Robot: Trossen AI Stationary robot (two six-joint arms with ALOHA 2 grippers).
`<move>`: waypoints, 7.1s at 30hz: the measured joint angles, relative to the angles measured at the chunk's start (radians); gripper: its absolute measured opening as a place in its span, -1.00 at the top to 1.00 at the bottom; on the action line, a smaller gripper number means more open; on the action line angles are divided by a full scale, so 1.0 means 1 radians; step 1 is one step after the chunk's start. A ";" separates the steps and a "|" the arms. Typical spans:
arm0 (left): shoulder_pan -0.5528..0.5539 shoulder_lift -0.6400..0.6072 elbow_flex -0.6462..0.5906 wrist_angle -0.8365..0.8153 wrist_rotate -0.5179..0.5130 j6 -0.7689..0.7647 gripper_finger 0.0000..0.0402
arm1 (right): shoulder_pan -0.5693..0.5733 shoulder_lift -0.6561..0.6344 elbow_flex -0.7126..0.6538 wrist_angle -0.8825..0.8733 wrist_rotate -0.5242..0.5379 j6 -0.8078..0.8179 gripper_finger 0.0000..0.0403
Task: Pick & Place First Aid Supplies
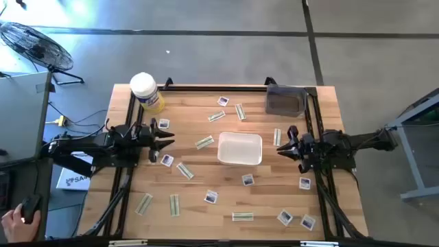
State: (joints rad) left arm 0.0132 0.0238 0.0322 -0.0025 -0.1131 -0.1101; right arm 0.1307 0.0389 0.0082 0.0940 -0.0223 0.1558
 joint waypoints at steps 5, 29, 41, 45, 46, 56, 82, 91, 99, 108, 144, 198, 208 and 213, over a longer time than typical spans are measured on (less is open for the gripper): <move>0.000 0.000 0.000 0.000 0.000 0.000 0.41 | 0.000 0.000 0.000 0.000 0.000 0.000 0.74; 0.000 0.000 0.000 0.000 0.000 0.000 0.41 | 0.000 0.000 0.000 -0.002 0.000 0.000 0.74; 0.000 0.000 0.000 0.000 -0.001 0.000 0.41 | 0.000 0.001 0.002 -0.066 -0.036 0.090 0.74; 0.000 0.000 0.000 0.000 -0.001 0.000 0.41 | 0.000 0.001 0.002 -0.066 -0.036 0.090 0.74; 0.000 0.000 0.000 0.000 -0.001 0.000 0.41 | 0.000 0.001 0.002 -0.067 -0.036 0.089 0.74; 0.000 0.000 0.000 0.000 -0.002 0.000 0.41 | 0.000 0.001 0.002 -0.054 -0.013 0.055 0.74; 0.000 0.000 0.000 0.000 -0.002 0.000 0.41 | 0.000 0.001 0.051 0.118 0.409 -0.093 0.74; 0.000 0.000 0.000 0.000 -0.003 0.000 0.41 | 0.000 0.128 0.301 -0.351 0.594 -0.018 0.74; 0.000 0.000 0.000 0.000 -0.003 0.000 0.41 | 0.000 0.397 0.524 -0.813 0.518 0.316 0.74; 0.000 0.000 0.000 0.000 -0.003 0.000 0.41 | 0.000 0.667 0.636 -1.081 0.451 0.420 0.74; 0.000 0.000 0.000 0.000 -0.003 0.000 0.41 | -0.303 1.095 0.432 -0.675 0.196 0.180 0.27; 0.000 0.000 0.000 0.000 -0.003 0.000 0.41 | -0.340 1.200 0.436 -0.594 0.099 0.075 0.80; 0.000 0.000 0.000 0.000 -0.003 0.000 0.41 | -0.340 1.200 0.436 -0.590 0.094 0.075 0.97; 0.000 0.000 0.000 0.000 -0.003 0.000 0.41 | -0.340 1.197 0.436 -0.591 0.095 0.096 0.99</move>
State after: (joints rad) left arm 0.0131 0.0238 0.0322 -0.0024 -0.1158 -0.1097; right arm -0.2096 1.2364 0.4438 -0.4968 0.0728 0.2518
